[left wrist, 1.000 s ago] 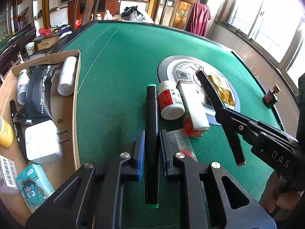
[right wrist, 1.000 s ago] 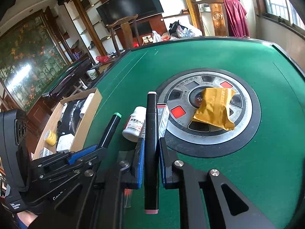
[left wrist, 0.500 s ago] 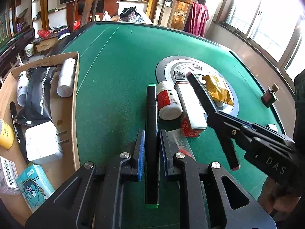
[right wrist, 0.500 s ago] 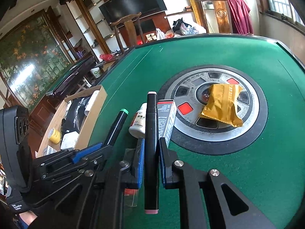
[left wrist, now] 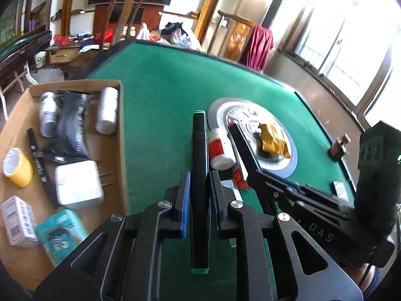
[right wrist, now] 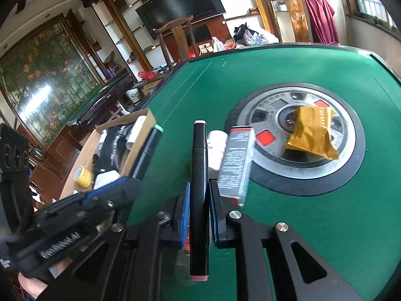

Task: Organize objects
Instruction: 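Lift both markers off the table with both tools, then carry both markers over the cardboard box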

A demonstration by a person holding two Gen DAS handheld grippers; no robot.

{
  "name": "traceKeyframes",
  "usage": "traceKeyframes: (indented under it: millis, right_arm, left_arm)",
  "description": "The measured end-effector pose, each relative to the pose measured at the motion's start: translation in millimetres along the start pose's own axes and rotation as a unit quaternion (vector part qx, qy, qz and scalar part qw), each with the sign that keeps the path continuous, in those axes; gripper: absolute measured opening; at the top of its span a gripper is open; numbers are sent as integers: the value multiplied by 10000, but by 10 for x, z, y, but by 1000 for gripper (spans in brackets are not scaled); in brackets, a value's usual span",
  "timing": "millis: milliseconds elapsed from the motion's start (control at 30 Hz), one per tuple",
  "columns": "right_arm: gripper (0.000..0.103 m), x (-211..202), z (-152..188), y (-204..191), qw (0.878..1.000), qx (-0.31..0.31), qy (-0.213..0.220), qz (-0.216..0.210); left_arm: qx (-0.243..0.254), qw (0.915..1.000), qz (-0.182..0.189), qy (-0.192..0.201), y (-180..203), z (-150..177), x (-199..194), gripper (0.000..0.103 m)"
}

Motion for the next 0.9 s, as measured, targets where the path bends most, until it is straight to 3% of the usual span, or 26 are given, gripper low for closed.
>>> traceKeyframes:
  millis: [333,900]
  right_arm:
    - [13,139,216,-508,9990,-160,-228,-354]
    - [13,705,366,-1574,9911,-949,-802,-475]
  left_arm:
    - [-445,9987,-108,243,-528,72,-409,14]
    - [-1183,9894,-785,308,-1802,153,-861,14]
Point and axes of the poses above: each gripper's, at about its wrist camera, not at the fingertips, and x roughly the way its jaws point, y to its right, z to its underside, the point moved 4 cm from there along x, roughly the way its jaws point, and after that the axes turned 13 degrees about x, right-handed, at the moved point
